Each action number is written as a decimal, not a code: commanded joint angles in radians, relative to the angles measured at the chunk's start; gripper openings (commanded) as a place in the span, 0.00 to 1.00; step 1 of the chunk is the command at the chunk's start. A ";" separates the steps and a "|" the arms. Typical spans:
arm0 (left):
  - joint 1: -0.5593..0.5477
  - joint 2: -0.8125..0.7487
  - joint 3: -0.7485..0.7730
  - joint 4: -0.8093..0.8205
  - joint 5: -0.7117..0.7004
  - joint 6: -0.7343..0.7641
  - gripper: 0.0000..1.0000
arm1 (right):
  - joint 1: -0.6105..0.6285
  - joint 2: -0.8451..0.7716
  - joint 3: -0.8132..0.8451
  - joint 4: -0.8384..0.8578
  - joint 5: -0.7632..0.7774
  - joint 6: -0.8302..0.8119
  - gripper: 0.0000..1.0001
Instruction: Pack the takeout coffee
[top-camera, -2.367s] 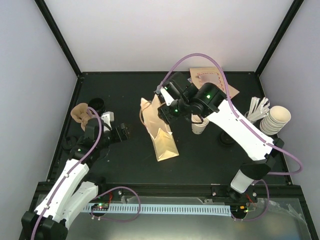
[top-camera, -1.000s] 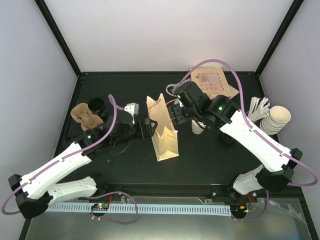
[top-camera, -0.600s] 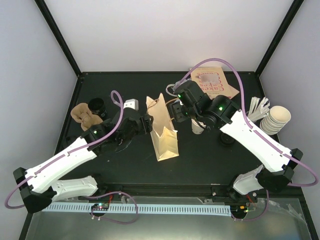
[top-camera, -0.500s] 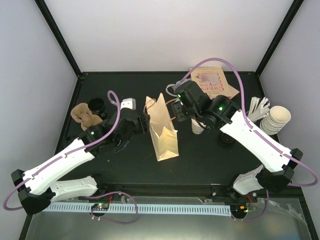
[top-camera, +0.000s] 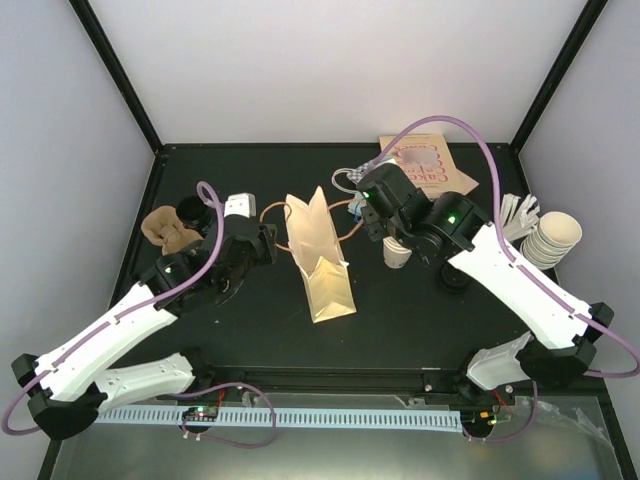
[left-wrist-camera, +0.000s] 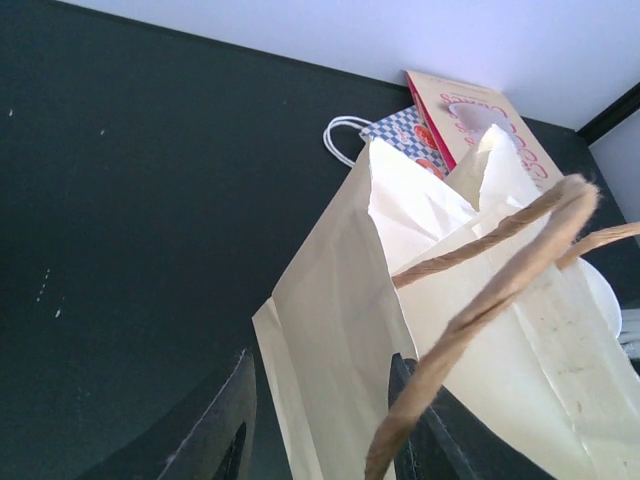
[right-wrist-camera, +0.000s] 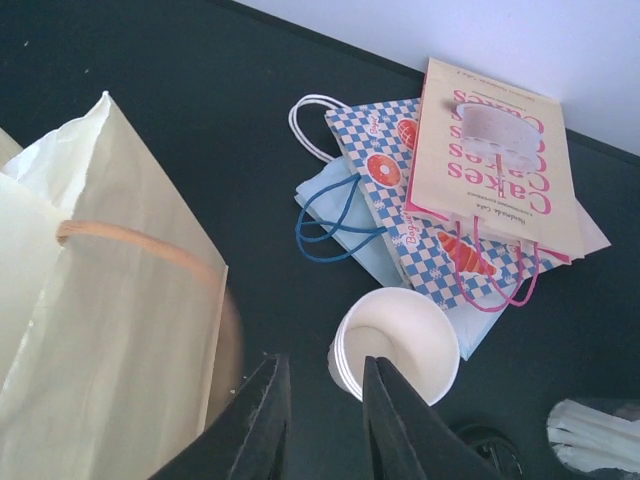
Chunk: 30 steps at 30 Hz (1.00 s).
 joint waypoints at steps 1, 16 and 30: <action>0.008 -0.024 0.020 -0.022 0.000 0.053 0.39 | -0.005 -0.033 0.008 -0.017 0.042 0.003 0.23; 0.020 -0.090 -0.107 0.171 0.186 0.054 0.34 | -0.007 -0.074 0.083 0.072 -0.232 -0.023 0.45; 0.025 -0.120 -0.116 0.186 0.212 0.052 0.33 | -0.033 0.060 0.158 -0.040 -0.306 0.036 0.61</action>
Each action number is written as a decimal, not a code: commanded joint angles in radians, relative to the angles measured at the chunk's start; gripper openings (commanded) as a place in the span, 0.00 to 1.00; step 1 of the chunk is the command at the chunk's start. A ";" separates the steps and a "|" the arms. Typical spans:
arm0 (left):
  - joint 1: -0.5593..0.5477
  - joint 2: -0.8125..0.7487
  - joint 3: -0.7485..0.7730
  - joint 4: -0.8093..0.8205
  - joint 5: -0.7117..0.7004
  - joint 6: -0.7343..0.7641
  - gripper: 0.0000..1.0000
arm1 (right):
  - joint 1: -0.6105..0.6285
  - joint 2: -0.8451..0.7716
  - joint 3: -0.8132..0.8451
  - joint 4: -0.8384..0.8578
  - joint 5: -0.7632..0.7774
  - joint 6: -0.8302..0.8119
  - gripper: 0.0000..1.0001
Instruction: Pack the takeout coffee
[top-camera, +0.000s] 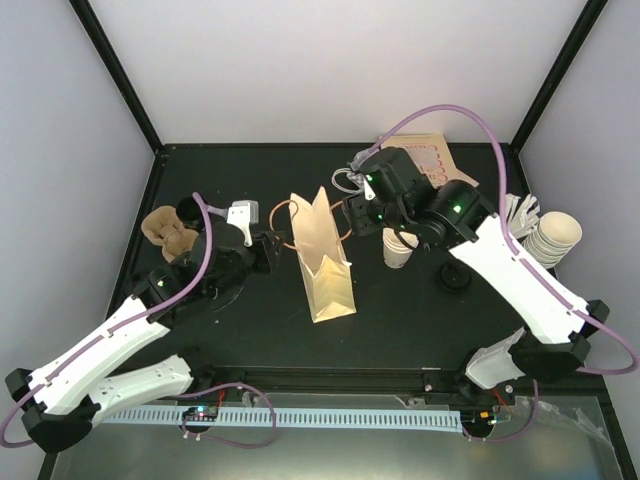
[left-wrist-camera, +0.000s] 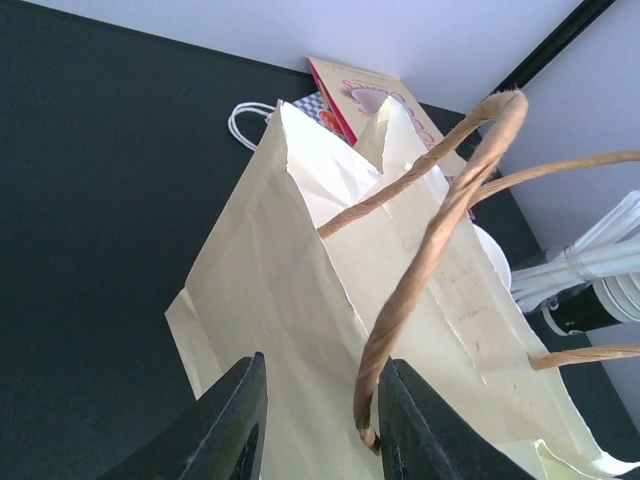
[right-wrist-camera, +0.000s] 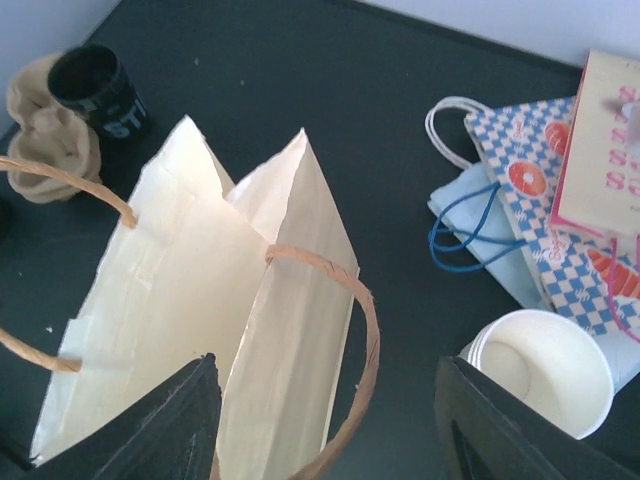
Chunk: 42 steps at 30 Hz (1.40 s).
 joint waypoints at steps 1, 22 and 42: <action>0.005 -0.014 -0.005 0.039 0.027 -0.003 0.34 | -0.011 0.037 0.025 -0.046 -0.029 0.024 0.60; 0.004 0.215 0.131 -0.097 0.181 -0.114 0.76 | -0.012 -0.014 -0.050 0.022 -0.122 -0.016 0.05; 0.089 0.253 0.240 -0.143 0.010 0.112 0.02 | -0.011 -0.071 -0.077 0.038 0.045 0.030 0.26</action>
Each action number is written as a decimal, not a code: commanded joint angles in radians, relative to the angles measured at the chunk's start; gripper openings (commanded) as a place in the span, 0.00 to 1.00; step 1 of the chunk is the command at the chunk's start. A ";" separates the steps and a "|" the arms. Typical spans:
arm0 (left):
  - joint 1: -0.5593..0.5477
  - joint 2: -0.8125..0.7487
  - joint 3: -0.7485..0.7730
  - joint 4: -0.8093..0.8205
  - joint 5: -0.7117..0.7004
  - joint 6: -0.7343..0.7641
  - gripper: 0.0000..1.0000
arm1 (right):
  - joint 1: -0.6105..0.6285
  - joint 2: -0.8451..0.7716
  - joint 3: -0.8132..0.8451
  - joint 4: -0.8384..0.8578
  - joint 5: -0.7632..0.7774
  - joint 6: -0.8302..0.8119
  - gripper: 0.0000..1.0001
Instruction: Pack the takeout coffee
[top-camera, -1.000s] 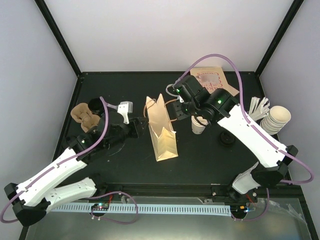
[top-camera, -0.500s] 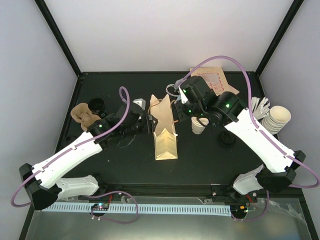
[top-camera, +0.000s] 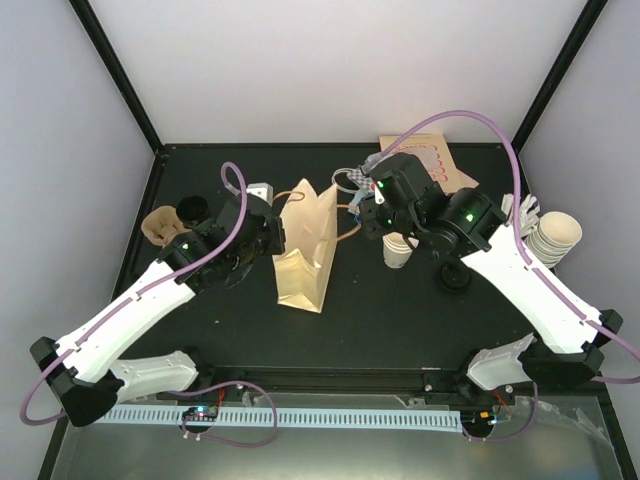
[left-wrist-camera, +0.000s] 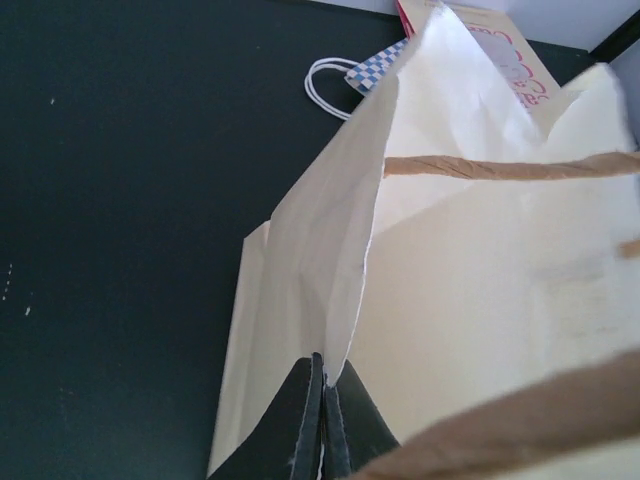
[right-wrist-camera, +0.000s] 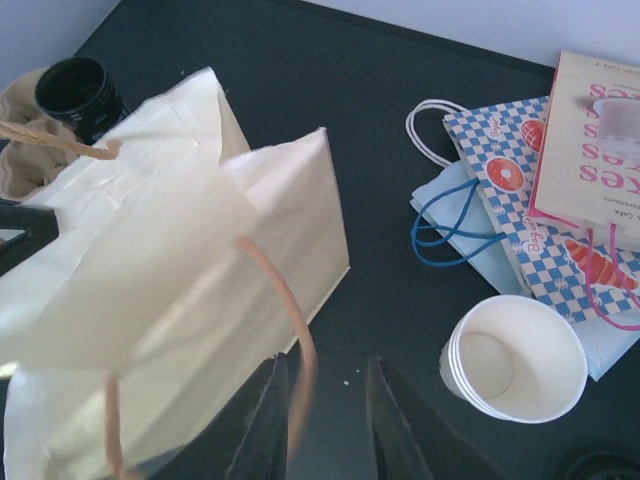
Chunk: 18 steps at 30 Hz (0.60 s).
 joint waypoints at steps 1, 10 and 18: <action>0.029 0.010 0.036 0.060 0.032 0.081 0.02 | -0.004 -0.025 -0.004 0.029 0.025 0.006 0.29; 0.103 0.109 0.095 0.138 0.129 0.094 0.02 | -0.007 -0.061 0.024 0.044 0.025 -0.038 0.40; 0.106 0.142 0.082 0.227 0.223 0.044 0.02 | -0.006 -0.028 0.102 0.048 0.023 -0.063 0.61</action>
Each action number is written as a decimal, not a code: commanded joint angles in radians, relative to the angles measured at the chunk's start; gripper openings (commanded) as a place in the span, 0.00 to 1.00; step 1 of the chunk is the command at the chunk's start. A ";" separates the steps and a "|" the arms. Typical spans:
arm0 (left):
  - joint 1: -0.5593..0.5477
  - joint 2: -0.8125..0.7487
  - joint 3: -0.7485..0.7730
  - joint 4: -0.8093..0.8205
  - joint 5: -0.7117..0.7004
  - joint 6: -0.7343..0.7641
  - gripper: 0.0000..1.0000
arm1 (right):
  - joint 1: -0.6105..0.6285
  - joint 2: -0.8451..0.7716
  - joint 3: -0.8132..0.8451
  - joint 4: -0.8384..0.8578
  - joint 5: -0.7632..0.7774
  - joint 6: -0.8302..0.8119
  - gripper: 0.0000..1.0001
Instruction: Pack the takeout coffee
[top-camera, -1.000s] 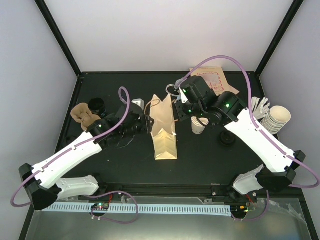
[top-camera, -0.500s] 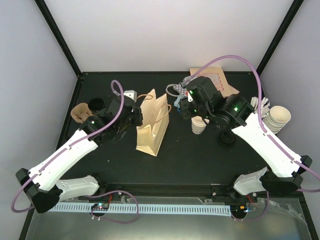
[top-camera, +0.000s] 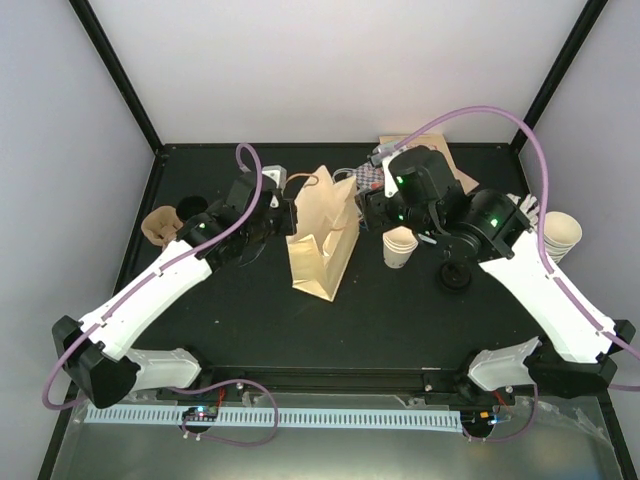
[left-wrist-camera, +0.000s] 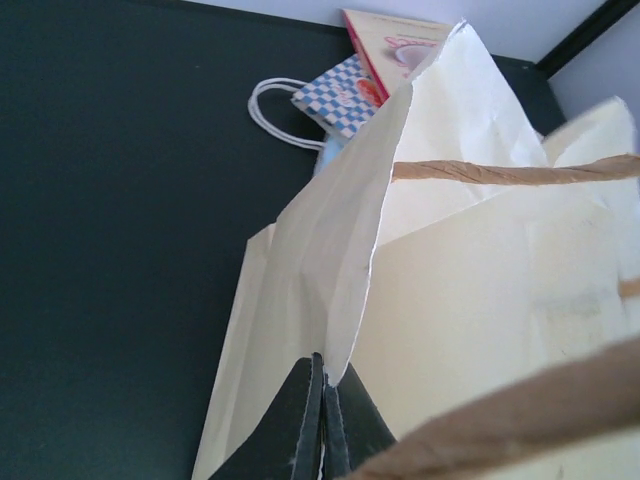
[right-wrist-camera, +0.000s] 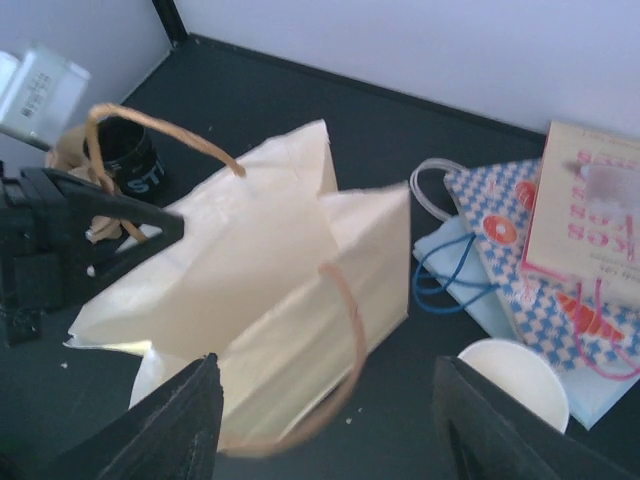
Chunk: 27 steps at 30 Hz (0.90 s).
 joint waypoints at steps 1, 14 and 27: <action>0.003 0.012 0.032 0.086 0.071 -0.029 0.02 | -0.006 0.045 0.086 0.003 0.031 -0.010 0.63; 0.024 -0.118 0.074 -0.047 0.003 0.042 0.73 | -0.065 0.103 0.098 0.041 0.031 0.053 0.75; 0.463 -0.372 -0.099 -0.175 0.087 0.125 0.77 | -0.070 -0.111 -0.171 0.216 0.122 -0.005 0.76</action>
